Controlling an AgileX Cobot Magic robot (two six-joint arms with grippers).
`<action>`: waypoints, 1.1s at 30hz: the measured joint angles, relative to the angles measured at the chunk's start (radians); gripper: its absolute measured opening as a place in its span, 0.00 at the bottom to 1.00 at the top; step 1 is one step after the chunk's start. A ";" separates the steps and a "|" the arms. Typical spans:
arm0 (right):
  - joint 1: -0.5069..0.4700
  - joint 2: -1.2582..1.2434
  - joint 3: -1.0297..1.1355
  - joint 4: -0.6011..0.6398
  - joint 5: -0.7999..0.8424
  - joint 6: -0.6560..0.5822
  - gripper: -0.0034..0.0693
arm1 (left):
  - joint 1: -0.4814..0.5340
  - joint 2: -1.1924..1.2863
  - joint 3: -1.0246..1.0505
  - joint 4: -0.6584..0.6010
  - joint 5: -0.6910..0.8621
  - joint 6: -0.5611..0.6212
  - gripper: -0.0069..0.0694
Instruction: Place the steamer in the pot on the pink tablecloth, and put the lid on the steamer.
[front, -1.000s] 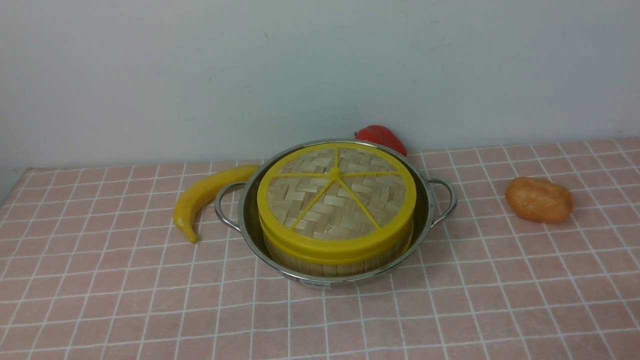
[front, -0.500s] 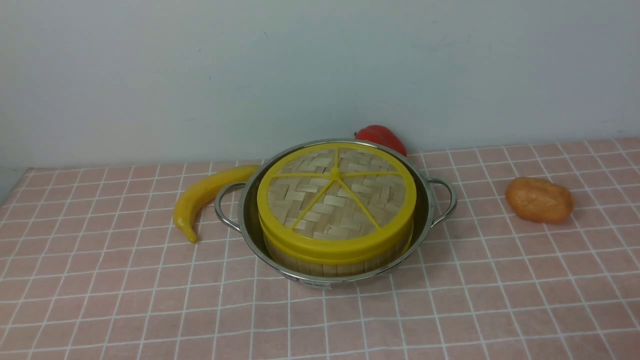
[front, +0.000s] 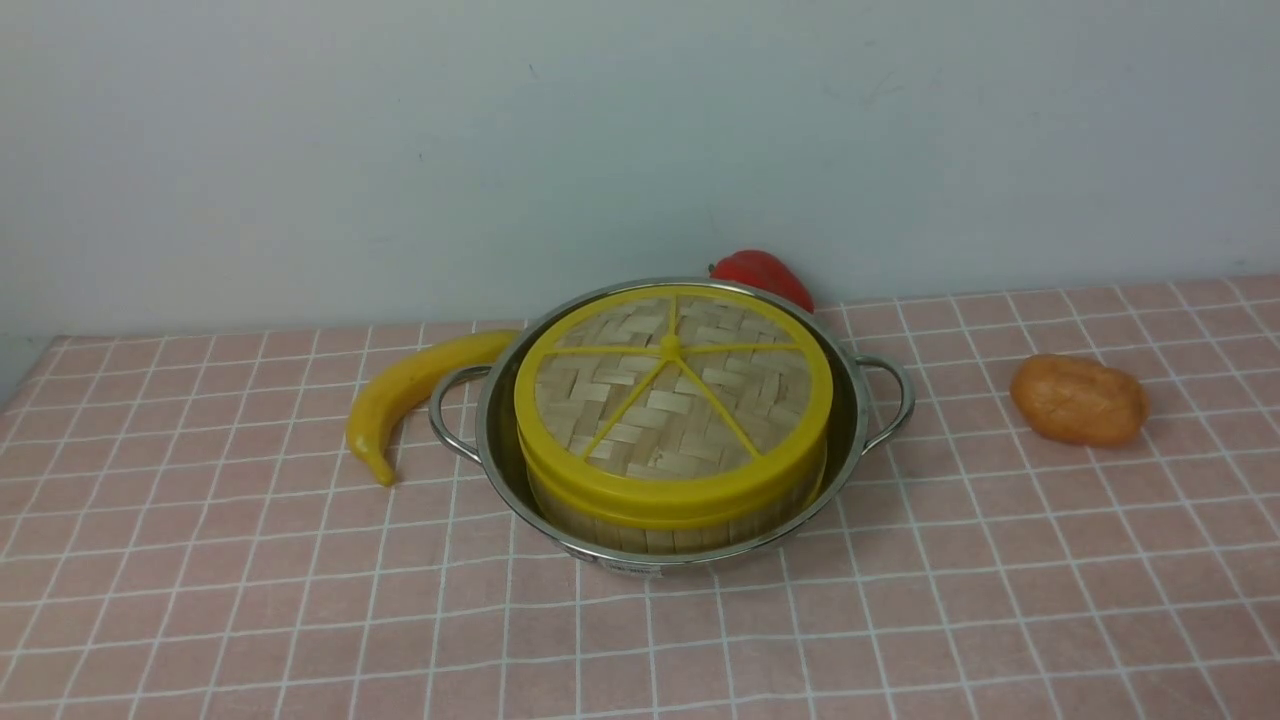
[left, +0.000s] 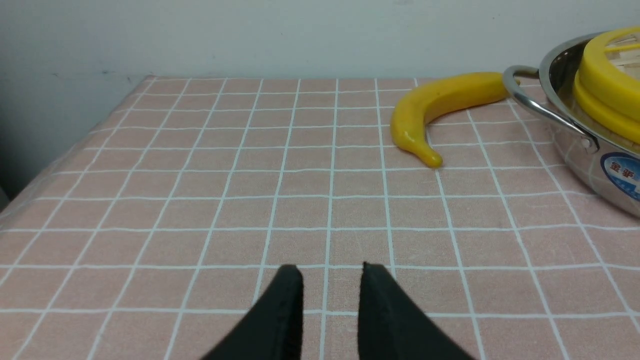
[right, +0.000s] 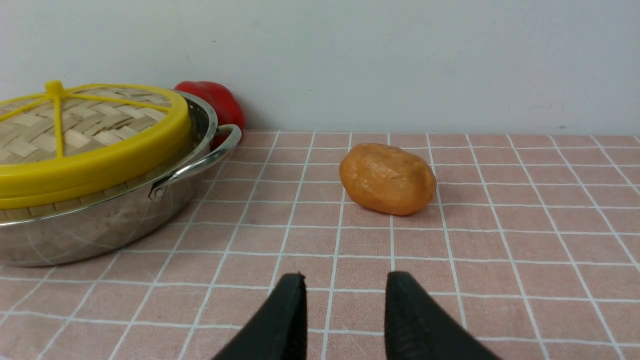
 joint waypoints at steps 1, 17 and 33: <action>0.000 0.000 0.000 0.000 0.000 0.000 0.38 | 0.000 0.000 0.000 0.000 0.000 0.000 0.30; 0.000 0.000 0.000 0.000 0.000 0.000 0.38 | 0.000 0.000 0.000 0.000 0.000 0.000 0.34; 0.000 0.000 0.000 0.000 0.000 0.000 0.38 | 0.000 0.000 0.000 0.000 0.000 0.000 0.37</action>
